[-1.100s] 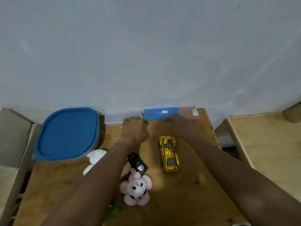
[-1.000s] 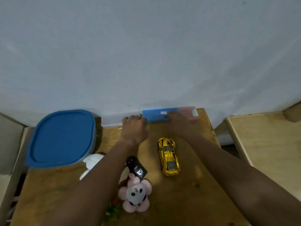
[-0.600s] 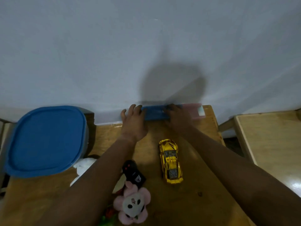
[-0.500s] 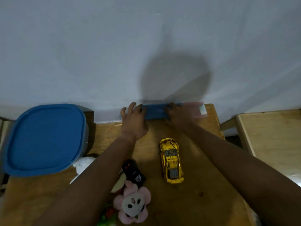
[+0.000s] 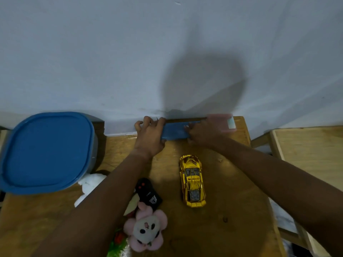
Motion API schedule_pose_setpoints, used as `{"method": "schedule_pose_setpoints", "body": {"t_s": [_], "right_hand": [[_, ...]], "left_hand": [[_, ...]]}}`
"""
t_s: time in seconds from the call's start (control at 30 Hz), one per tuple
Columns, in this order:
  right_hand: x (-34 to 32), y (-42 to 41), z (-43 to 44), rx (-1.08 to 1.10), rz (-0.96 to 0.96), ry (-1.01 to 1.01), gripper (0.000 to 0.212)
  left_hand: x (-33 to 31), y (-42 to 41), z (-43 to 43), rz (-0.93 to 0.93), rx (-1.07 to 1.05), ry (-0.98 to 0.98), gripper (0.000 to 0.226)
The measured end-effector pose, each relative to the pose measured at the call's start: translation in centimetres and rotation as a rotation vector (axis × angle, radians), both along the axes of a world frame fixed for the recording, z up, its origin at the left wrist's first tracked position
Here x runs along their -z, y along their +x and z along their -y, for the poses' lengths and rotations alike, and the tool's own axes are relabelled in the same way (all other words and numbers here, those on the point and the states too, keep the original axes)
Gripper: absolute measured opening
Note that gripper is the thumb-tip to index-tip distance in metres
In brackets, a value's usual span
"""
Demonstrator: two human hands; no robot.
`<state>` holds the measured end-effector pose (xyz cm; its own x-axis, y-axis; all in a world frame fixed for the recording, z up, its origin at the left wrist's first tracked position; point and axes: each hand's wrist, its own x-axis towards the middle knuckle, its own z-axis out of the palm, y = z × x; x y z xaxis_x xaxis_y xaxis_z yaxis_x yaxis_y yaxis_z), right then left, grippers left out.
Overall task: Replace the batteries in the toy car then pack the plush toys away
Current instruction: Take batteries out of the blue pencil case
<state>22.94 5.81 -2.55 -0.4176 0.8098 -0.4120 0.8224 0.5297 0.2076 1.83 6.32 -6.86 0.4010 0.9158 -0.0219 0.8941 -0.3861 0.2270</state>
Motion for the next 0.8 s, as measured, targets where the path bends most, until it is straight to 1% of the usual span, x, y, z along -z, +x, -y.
{"method": "schedule_pose_setpoints", "body": {"t_s": [0.07, 0.13, 0.17, 0.27, 0.3, 0.33, 0.37, 0.43, 0.53, 0.6, 0.63, 0.7, 0.73, 0.8], "right_hand": [[-1.7, 0.5, -0.7, -0.031, -0.039, -0.016, 0.042], [-2.5, 1.5, -1.5, -0.012, -0.153, -0.002, 0.037], [-2.6, 2.0, -1.9, 0.027, -0.228, -0.014, 0.037], [-1.9, 3.5, -2.9, 0.189, -0.567, -0.064, 0.033], [-1.6, 3.8, -3.1, 0.217, -0.638, -0.053, 0.031], [-1.2, 4.0, -3.2, 0.231, -0.669, -0.035, 0.03], [-0.7, 4.1, -3.3, 0.241, -0.68, -0.012, 0.03], [-0.1, 4.2, -3.1, 0.268, -0.715, 0.048, 0.03], [0.2, 4.0, -2.5, 0.379, -0.763, 0.22, 0.026], [0.5, 3.6, -2.1, 0.433, -0.712, 0.372, 0.023], [0.8, 3.3, -1.8, 0.454, -0.665, 0.44, 0.023], [1.5, 2.6, -1.0, 0.49, -0.585, 0.544, 0.023], [1.9, 2.4, -0.6, 0.523, -0.58, 0.595, 0.022], [2.1, 2.3, 0.0, 0.607, -0.665, 0.614, 0.019]], "left_hand": [[-0.2, 0.0, 0.0, -0.002, -0.012, -0.024, 0.065], [-0.3, 0.0, -0.2, -0.011, -0.006, -0.032, 0.07], [-0.3, 0.0, -0.3, -0.01, -0.006, -0.037, 0.075], [-0.6, 0.0, -0.2, 0.032, -0.036, -0.045, 0.094], [-0.6, -0.1, 0.1, 0.041, -0.043, -0.033, 0.097], [-0.6, -0.2, 0.5, 0.041, -0.042, -0.013, 0.098], [-0.4, -0.2, 1.0, 0.031, -0.037, 0.014, 0.096], [-0.1, -0.1, 1.9, -0.003, -0.035, 0.059, 0.085], [0.4, 0.3, 2.8, -0.079, -0.03, 0.056, 0.055], [0.6, 0.5, 3.0, -0.124, -0.021, 0.043, 0.034], [0.7, 0.7, 3.1, -0.127, -0.022, 0.039, 0.027], [0.6, 1.0, 3.2, -0.125, -0.024, 0.024, 0.021], [0.5, 1.1, 3.2, -0.124, -0.025, 0.015, 0.02], [0.3, 1.2, 3.2, -0.111, -0.034, 0.003, 0.02]]}}
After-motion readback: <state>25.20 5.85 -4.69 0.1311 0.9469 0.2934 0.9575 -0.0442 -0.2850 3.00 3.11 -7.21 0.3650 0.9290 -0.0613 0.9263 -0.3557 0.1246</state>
